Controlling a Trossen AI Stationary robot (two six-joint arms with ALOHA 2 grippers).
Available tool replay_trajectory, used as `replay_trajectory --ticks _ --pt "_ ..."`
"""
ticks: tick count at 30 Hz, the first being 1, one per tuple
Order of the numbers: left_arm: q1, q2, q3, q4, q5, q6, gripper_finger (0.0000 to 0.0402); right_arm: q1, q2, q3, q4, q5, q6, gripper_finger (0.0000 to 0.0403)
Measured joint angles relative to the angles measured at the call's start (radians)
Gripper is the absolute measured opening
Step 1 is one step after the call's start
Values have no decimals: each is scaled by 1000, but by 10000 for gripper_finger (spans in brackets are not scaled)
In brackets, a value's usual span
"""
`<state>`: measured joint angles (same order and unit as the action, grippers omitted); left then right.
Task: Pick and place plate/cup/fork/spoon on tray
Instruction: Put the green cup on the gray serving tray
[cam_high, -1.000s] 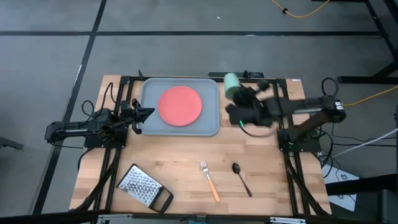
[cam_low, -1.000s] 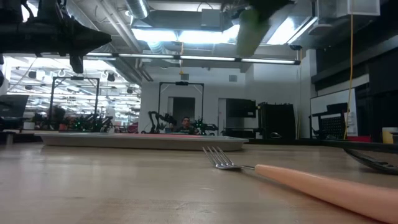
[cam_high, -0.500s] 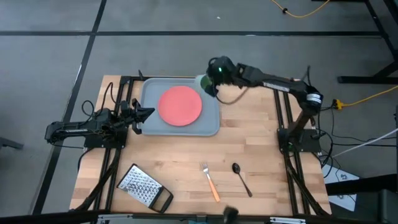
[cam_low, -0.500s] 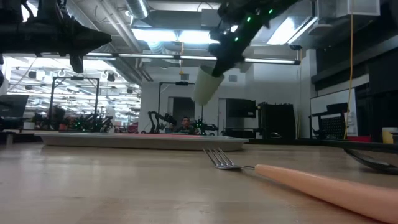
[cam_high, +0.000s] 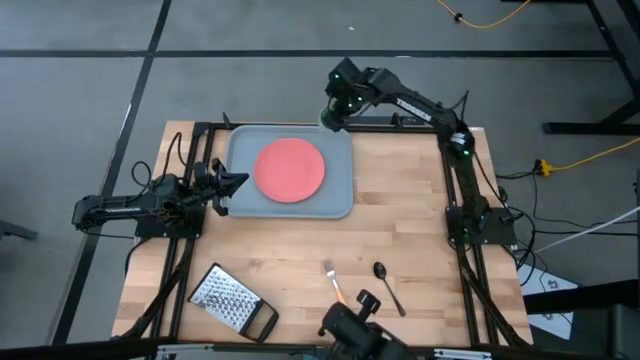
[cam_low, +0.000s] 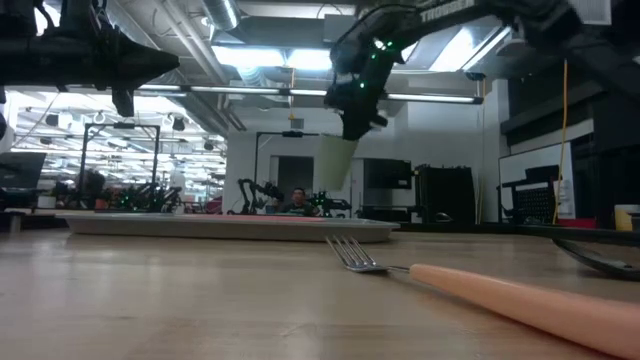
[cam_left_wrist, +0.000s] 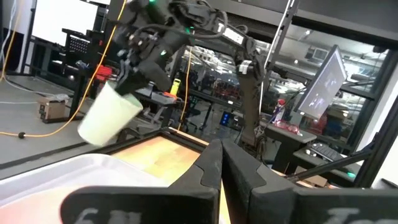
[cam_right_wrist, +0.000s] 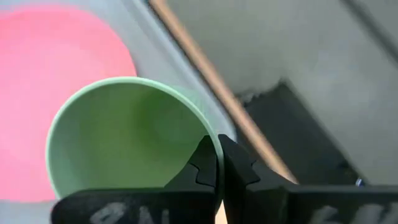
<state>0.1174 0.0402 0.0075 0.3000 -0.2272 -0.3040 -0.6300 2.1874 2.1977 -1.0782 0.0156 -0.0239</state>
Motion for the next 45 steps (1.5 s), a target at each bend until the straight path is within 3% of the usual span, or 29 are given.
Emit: replay_trajectory --ticks 6,24,45 --pt "0 0 0 0 0 0 0 -13 78 85 -135 -115 22 2" --pt "0 0 0 0 8 -2 0 -19 158 84 -178 -115 -37 14" --pt "0 0 0 0 8 -2 0 -16 162 72 -166 -115 -33 15"
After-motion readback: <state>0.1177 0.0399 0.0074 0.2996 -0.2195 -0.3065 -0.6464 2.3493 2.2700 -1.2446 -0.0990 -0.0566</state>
